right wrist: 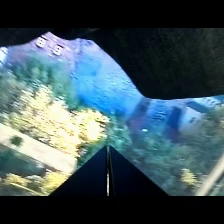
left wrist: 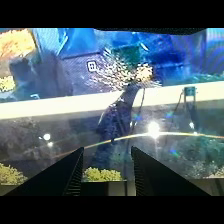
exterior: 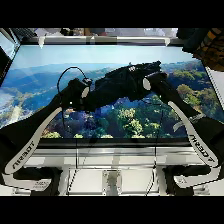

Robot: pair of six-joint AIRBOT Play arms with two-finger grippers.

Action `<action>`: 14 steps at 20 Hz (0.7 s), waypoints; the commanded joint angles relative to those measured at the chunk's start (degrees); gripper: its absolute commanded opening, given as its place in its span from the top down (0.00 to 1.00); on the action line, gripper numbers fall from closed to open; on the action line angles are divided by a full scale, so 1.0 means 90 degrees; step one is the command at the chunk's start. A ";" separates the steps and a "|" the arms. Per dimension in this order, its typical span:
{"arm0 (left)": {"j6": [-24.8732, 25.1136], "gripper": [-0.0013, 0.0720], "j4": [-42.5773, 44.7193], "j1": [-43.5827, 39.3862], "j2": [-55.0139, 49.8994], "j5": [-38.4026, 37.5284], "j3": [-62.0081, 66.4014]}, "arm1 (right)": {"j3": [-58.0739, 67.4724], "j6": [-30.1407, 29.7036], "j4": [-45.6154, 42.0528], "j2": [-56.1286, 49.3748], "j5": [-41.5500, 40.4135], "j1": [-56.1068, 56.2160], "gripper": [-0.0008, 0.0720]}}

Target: Fold the clothes and pants, and hang the long-sleeved shirts on hangers.

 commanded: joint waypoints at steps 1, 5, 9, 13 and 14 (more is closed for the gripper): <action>0.0000 0.49 0.0000 0.0007 -0.0005 0.0002 0.0002 | 0.0051 -0.0267 -0.0359 0.0015 0.0221 -0.0002 0.94; 0.0000 0.49 0.0000 0.0007 -0.0005 0.0000 0.0002 | 0.0051 0.0702 -0.1328 0.0015 0.0223 -0.0500 0.94; 0.0000 0.49 0.0000 0.0007 -0.0005 0.0002 0.0002 | 0.0063 0.0777 -0.1443 0.0015 -0.0408 -0.1702 0.50; 0.0000 0.49 0.0000 0.0007 -0.0005 0.0002 0.0002 | 0.0673 0.1158 -0.1137 -0.0022 -0.1739 -0.2506 0.27; 0.0000 0.49 0.0000 0.0007 -0.0005 0.0002 0.0002 | 0.0916 0.1163 -0.0976 -0.0119 -0.1982 -0.2630 0.27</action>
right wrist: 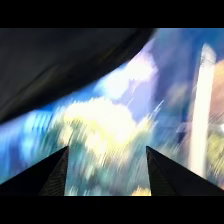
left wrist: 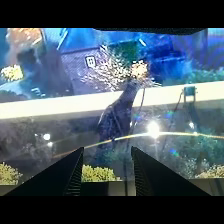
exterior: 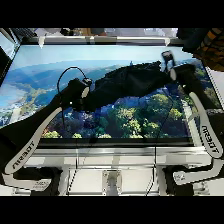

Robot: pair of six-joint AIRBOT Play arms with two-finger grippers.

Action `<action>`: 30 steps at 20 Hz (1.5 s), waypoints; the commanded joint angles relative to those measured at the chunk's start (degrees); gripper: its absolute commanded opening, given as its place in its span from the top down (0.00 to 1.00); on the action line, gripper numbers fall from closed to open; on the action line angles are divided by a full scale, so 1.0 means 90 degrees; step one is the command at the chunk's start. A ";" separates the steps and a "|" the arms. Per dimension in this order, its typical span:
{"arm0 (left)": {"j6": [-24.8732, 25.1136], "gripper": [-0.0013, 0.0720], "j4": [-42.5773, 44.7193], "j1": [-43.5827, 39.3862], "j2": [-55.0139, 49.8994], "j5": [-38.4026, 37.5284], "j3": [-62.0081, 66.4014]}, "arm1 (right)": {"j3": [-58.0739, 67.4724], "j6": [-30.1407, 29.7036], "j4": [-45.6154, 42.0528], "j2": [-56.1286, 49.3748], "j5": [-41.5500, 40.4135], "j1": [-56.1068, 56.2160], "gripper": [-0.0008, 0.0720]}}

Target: Fold the clothes and pants, and hang the long-sleeved shirts on hangers.

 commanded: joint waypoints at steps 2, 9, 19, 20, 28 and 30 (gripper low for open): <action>0.0002 0.49 0.0002 0.0007 -0.0005 0.0002 0.0002 | 0.1086 0.0221 0.0500 -0.0607 -0.0862 -0.0685 0.27; 0.0002 0.49 0.0002 0.0007 -0.0005 0.0002 0.0002 | 0.2727 0.0175 0.1685 -0.2795 -0.0211 -0.0780 0.27; 0.0219 0.49 0.0153 0.0007 0.0051 0.0809 0.0002 | 0.3852 -0.0495 0.2620 -0.3480 0.0794 -0.0758 0.94; 0.0216 0.49 0.0250 0.0007 0.0107 0.0925 0.0002 | 0.3886 -0.0940 0.2820 -0.3237 0.1107 -0.0750 0.94; 0.0219 0.49 0.0811 0.0007 0.1503 0.0716 0.0002 | 0.2701 -0.1693 0.2905 0.0041 0.3160 -0.0357 0.94; 0.0219 0.49 0.0869 0.0007 0.2006 0.0440 0.0000 | 0.1586 -0.1693 0.2905 0.1064 0.3104 -0.0219 0.94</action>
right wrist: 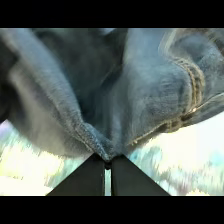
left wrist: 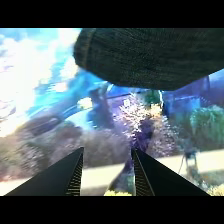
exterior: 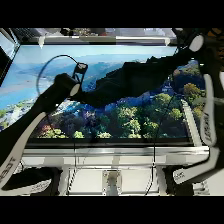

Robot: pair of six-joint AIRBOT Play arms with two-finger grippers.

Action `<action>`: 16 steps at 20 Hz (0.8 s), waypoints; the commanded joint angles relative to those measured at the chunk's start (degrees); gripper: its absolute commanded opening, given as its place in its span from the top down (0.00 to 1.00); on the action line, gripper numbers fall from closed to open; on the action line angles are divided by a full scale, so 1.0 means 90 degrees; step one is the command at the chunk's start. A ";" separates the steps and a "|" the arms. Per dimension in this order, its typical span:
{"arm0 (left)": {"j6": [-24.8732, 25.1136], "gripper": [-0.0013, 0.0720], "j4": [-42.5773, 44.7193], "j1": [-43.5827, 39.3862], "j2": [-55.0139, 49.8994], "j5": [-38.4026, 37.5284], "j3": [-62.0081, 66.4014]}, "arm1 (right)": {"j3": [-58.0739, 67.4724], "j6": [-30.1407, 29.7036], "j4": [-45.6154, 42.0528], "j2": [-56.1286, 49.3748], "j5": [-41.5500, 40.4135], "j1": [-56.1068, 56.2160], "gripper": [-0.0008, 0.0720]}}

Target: Fold the clothes and pants, and hang the long-sleeved shirts on hangers.

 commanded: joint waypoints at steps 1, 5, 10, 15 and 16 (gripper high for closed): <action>-0.0002 0.49 0.0199 0.0002 0.0850 -0.0367 0.0000 | -0.1698 -0.0138 0.0039 0.1768 0.0296 0.0236 0.94; 0.0214 0.49 0.0291 0.0000 0.1632 -0.0753 0.0000 | -0.5112 0.0369 -0.0134 0.4109 -0.0177 0.0352 0.94; 0.0355 0.49 0.0240 0.0000 0.1965 -0.1020 -0.0007 | -0.8114 0.1098 -0.0794 0.6047 -0.0248 0.0352 0.94; 0.0355 0.49 -0.0250 -0.0002 0.1586 -0.0053 -0.0180 | -0.8531 0.1243 -0.0896 0.6414 0.0073 0.0352 0.94; 0.0359 0.49 -0.0389 -0.0007 0.1411 0.0194 -0.0180 | -0.8531 0.1246 -0.0891 0.6416 0.0070 0.0355 0.94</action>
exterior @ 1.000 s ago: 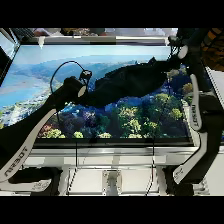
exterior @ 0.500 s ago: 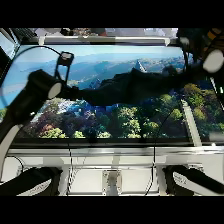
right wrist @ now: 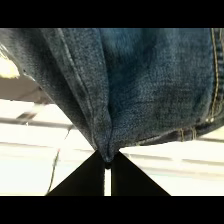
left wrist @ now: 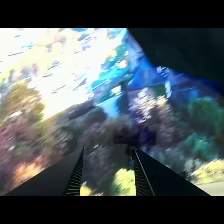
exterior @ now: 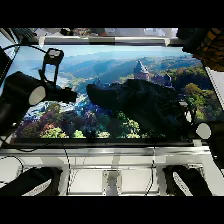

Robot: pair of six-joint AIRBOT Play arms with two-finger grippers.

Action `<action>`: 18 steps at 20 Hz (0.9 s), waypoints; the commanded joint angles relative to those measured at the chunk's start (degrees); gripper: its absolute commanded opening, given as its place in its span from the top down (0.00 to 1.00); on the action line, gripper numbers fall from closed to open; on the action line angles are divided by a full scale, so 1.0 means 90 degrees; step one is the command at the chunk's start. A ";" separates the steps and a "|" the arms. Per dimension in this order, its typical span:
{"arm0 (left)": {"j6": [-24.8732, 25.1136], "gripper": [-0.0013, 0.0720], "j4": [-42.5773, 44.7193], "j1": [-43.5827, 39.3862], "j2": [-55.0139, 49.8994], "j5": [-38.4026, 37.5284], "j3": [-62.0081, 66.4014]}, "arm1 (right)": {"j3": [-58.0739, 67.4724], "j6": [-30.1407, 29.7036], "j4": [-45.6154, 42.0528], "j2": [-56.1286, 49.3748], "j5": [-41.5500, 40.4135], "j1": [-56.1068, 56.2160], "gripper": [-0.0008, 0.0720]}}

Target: Fold the clothes and pants, and hang the long-sleeved shirts on hangers.

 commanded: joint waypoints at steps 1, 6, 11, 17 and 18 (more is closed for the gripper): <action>0.0168 0.49 -0.0561 -0.0027 -0.0454 0.0877 -0.0051 | -0.0306 0.0114 -0.0097 0.0221 0.0146 0.0007 0.94; 0.0498 0.49 -0.1608 -0.0165 -0.1717 0.2305 -0.0049 | -0.0306 0.0274 -0.0073 0.0221 -0.0168 0.0007 0.94; 0.1001 0.50 -0.1955 -0.1158 -0.2739 0.3963 -0.0017 | -0.0306 0.0325 0.0092 0.0221 -0.0432 0.0007 0.94; 0.0998 0.49 -0.1916 -0.1598 -0.2892 0.5974 -0.0010 | -0.0306 0.0328 0.0092 0.0221 -0.0542 0.0007 0.94; 0.0998 0.45 -0.1916 -0.1598 -0.2987 0.6045 0.0041 | -0.0306 0.0328 0.0095 0.0221 -0.0542 0.0007 0.94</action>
